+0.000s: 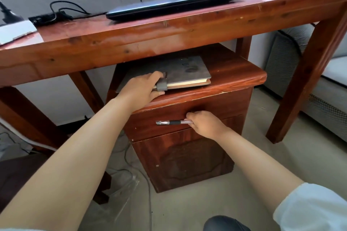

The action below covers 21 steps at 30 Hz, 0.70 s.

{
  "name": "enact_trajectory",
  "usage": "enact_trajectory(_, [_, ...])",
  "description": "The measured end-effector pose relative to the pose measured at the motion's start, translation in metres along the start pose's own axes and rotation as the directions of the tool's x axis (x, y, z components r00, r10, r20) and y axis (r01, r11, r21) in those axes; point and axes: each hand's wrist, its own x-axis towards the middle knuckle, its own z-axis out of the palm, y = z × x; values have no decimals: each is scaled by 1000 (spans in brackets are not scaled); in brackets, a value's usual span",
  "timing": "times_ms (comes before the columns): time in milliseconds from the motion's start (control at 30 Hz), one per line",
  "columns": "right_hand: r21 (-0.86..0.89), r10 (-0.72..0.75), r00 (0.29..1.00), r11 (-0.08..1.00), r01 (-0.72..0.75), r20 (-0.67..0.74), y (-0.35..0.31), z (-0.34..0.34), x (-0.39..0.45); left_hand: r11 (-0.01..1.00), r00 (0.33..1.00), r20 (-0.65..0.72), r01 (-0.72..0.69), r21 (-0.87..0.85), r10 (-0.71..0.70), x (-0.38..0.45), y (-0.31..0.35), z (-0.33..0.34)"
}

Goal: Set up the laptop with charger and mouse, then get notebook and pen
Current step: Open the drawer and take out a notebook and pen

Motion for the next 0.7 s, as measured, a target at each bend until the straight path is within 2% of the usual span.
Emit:
enact_trajectory(133, [123, -16, 998, 992, 8, 67, 6, 5, -10, 1000, 999, -42, -17, 0, 17, -1, -3, 4])
enact_trajectory(267, [259, 78, 997, 964, -68, -28, 16, 14, -24, 999, 999, -34, -32, -2, 32, 0, -4, 5])
enact_trajectory(367, [344, 190, 979, 926, -155, -69, 16, -2, -30, 996, 998, 42, -48, 81, 45, 3, -2, -6])
enact_trajectory(500, [361, 230, 972, 910, -202, -37, 0, -38, -38, 970, 992, 75, -111, 216, 97, 17, -5, -44])
enact_trajectory(600, [491, 393, 920, 803, -338, -9, -7, -76, -48, 937, 978, 112, -200, 288, 174, 21, -3, -85])
enact_trajectory(700, [559, 517, 851, 680, -474, 92, -21, -124, -55, 937, 959, 235, -222, 271, 159, 7, 3, -122])
